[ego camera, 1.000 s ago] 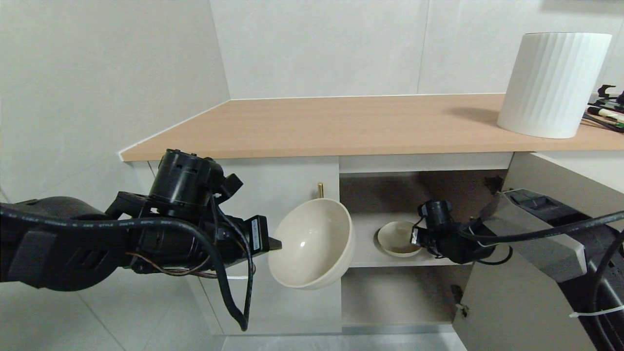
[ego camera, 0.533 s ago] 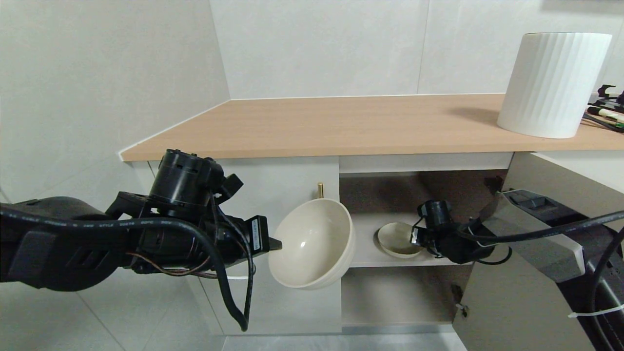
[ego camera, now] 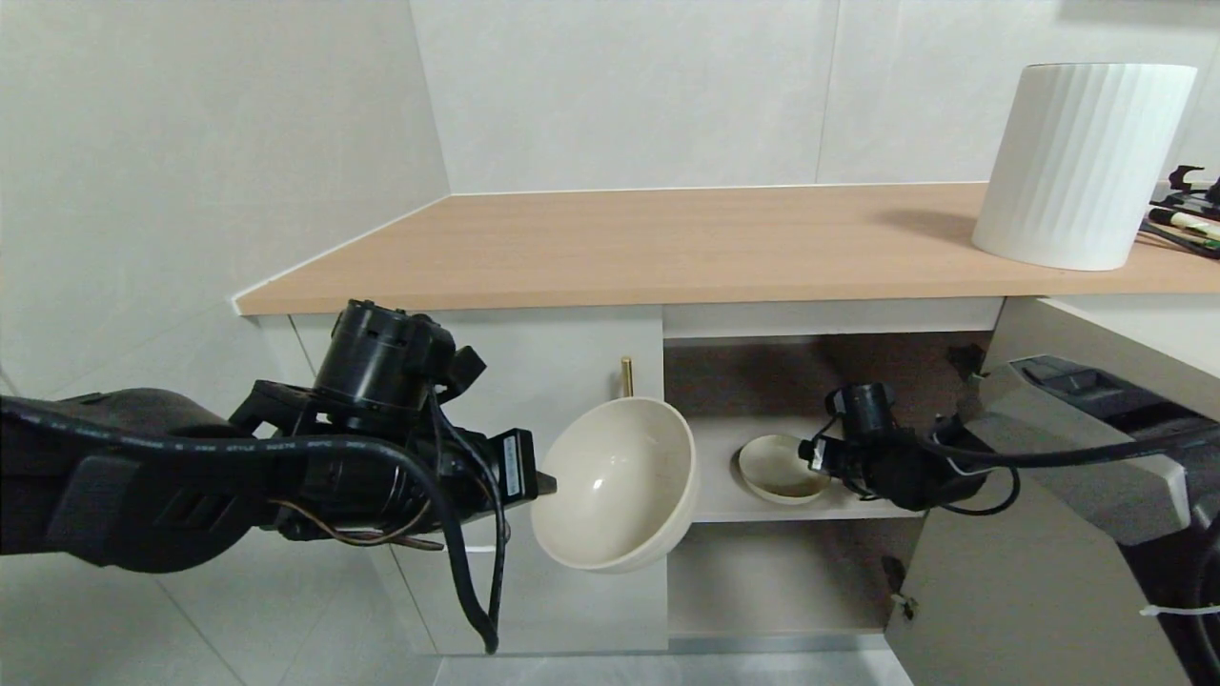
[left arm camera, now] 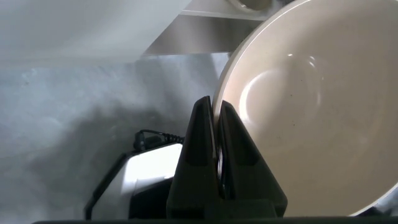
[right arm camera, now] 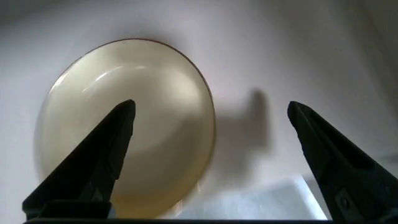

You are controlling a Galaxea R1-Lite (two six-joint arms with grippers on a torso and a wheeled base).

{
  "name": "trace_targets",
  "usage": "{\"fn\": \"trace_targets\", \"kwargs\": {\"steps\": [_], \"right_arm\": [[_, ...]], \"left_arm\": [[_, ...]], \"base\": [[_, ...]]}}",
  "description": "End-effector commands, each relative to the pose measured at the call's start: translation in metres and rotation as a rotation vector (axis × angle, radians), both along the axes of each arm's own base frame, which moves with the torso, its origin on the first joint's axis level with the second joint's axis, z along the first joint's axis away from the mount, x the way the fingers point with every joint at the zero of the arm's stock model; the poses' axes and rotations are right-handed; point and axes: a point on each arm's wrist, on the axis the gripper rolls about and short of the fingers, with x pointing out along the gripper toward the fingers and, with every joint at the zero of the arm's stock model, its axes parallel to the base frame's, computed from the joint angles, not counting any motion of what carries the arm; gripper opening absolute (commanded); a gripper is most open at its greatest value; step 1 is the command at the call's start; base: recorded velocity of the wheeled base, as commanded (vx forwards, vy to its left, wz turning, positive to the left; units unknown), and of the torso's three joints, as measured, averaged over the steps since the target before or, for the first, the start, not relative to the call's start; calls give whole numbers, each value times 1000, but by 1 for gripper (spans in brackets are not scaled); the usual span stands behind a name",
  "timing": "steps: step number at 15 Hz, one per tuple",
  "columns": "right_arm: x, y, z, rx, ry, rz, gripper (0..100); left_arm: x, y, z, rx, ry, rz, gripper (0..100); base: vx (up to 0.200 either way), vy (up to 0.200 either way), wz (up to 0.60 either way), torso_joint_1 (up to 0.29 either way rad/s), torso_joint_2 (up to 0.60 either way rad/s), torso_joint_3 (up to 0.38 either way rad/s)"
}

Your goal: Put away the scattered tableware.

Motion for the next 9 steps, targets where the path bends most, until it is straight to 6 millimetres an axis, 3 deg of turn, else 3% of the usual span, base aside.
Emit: {"fn": "trace_targets", "kwargs": {"steps": [1, 4, 7, 9], "right_arm": [[-25, 1, 49, 38, -41, 49, 100], [-73, 27, 89, 68, -50, 194, 100], [-117, 52, 131, 76, -51, 303, 100], [-135, 58, 147, 75, -37, 340, 100]], "left_arm": [[1, -12, -10, 34, 15, -15, 0], [13, -34, -37, 138, -37, 24, 0], [12, -49, -53, 185, -27, 16, 0], [10, -54, -57, 193, -19, 1, 0]], "base": [[0, 0, 0, 0, 0, 0], [0, 0, 0, 0, 0, 0], [0, 0, 0, 0, 0, 0], [0, 0, 0, 0, 0, 0]]}}
